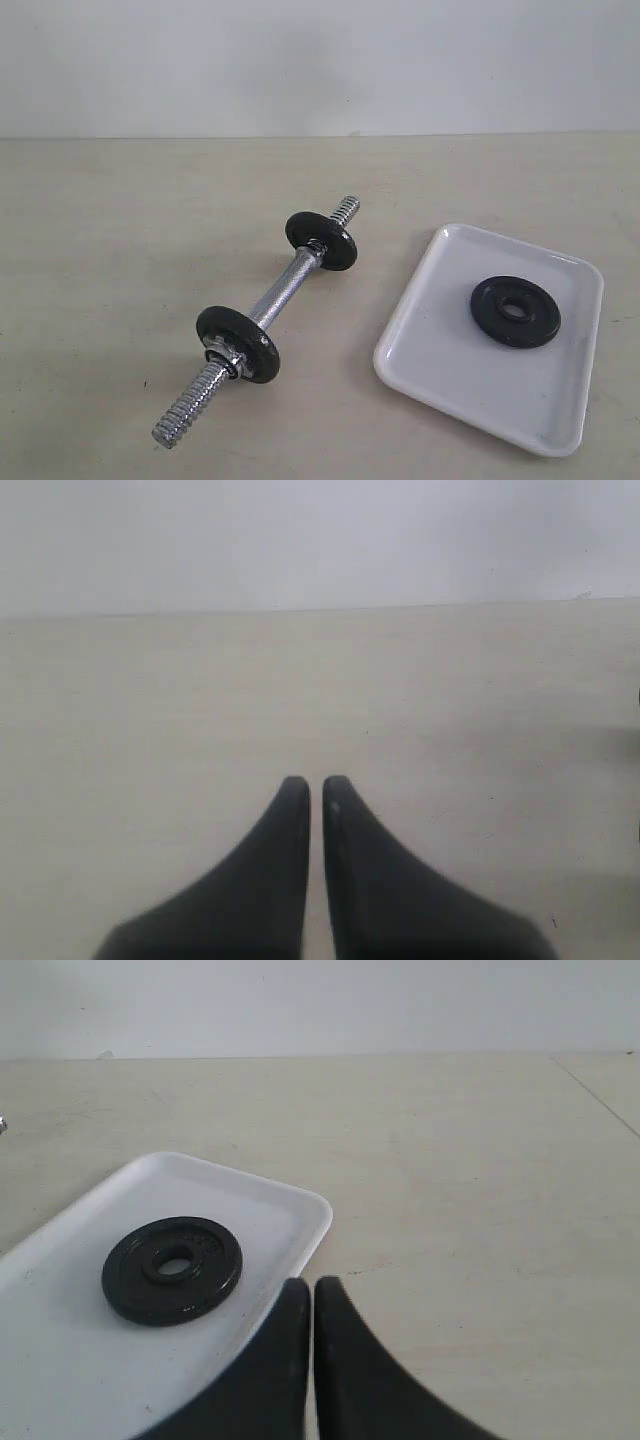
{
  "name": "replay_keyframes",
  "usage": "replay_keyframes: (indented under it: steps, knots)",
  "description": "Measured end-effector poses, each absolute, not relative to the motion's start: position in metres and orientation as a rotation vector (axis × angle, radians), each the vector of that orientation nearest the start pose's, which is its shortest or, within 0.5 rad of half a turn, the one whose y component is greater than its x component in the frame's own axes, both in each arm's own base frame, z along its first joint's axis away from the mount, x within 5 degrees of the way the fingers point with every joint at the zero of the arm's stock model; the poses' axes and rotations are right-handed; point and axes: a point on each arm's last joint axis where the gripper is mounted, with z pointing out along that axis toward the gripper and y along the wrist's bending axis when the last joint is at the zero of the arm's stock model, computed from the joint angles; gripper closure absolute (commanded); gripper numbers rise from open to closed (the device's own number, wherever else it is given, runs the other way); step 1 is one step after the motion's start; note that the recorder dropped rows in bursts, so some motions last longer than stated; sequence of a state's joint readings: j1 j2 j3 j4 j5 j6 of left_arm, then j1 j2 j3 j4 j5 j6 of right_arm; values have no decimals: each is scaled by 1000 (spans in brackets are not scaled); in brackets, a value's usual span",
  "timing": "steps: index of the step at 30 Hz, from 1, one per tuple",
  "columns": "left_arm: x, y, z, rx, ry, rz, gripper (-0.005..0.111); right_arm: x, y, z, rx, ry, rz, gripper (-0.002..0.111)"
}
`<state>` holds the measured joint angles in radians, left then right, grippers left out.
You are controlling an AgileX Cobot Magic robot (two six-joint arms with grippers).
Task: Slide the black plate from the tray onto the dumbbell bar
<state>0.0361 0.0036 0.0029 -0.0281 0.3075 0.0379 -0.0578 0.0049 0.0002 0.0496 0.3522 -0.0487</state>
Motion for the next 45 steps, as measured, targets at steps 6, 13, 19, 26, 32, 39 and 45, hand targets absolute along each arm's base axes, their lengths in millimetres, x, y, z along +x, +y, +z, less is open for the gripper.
replay_keyframes:
  steps: [6,13,19,26,32,39,45]
  knots:
    - [55,1,184,-16,1797,26,102,54,-2,181,39,1840,-26,109]
    - [55,1,184,-16,1797,26,102,54,-2,181,39,1840,-26,109]
    - [55,1,184,-16,1797,26,102,54,-2,181,39,1840,-26,109]
    - [55,1,184,-16,1797,26,102,54,-2,181,39,1840,-26,109]
    - [55,1,184,-16,1797,26,102,54,-2,181,39,1840,-26,109]
    - [55,1,184,3,1798,47,102,54,-2,181,39,1840,-26,109]
    - [56,2,193,17,1704,67,102,54,-2,181,39,1840,-26,109]
